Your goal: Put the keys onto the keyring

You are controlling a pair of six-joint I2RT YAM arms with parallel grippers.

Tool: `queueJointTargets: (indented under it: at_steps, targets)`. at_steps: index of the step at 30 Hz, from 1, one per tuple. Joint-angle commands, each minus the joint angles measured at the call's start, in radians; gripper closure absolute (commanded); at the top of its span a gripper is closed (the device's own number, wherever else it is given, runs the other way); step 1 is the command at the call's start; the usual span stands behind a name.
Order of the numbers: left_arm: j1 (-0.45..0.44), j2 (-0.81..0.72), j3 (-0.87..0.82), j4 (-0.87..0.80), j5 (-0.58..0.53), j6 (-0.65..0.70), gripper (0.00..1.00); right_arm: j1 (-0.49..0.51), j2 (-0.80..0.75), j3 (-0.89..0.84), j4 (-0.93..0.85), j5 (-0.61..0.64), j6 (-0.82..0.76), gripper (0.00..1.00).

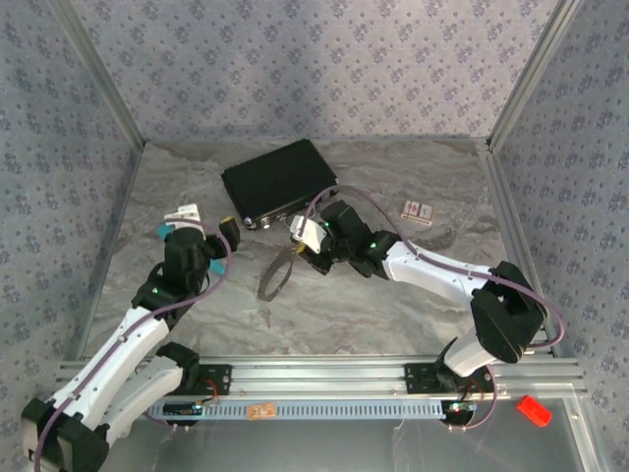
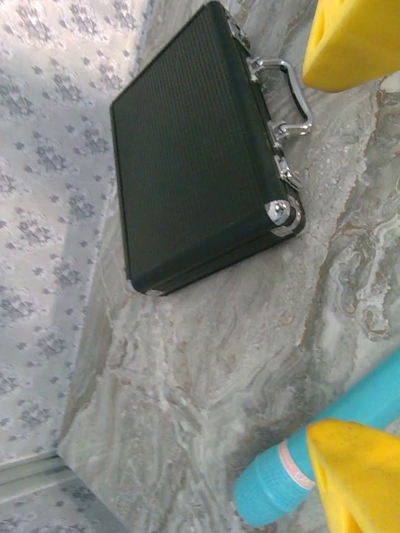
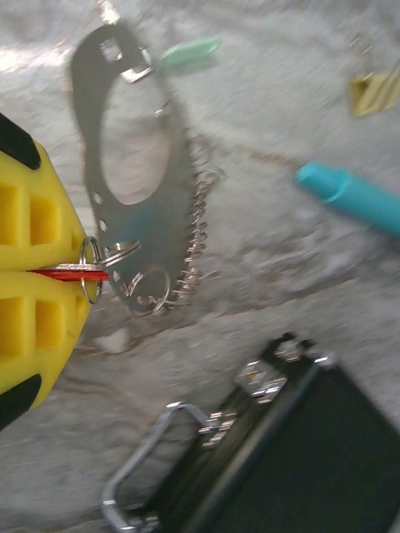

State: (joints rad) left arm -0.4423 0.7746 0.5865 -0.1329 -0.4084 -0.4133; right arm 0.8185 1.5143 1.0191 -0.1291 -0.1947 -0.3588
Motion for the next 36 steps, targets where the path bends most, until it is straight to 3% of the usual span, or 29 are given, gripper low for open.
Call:
queueJointTargets:
  at_steps: [1,11,16,26,29,33,36]
  targets:
    - [0.008,0.026,0.034,-0.022,0.027,-0.044,0.0,-0.004,-0.037,-0.038,-0.148,0.094,-0.015,0.98]
    - [0.012,0.049,0.006,0.037,0.061,-0.012,0.0,0.009,-0.078,-0.143,-0.35,0.202,-0.181,0.95]
    - [0.011,0.048,-0.004,0.049,0.067,0.004,0.0,0.028,-0.072,-0.16,-0.427,0.228,-0.239,0.83]
    - [0.011,0.046,-0.004,0.062,0.099,0.055,0.0,0.038,-0.04,-0.154,-0.521,0.245,-0.266,0.74]
    - [0.012,0.047,0.003,0.062,0.101,0.073,0.0,0.013,-0.126,-0.146,-0.479,0.158,-0.253,0.7]
    - [0.013,0.053,0.006,0.071,0.077,0.077,0.0,-0.06,-0.303,-0.183,-0.292,0.032,-0.119,0.62]
    - [0.016,0.057,0.009,0.073,0.067,0.064,0.0,-0.094,-0.389,-0.261,-0.1,0.063,0.041,0.59]
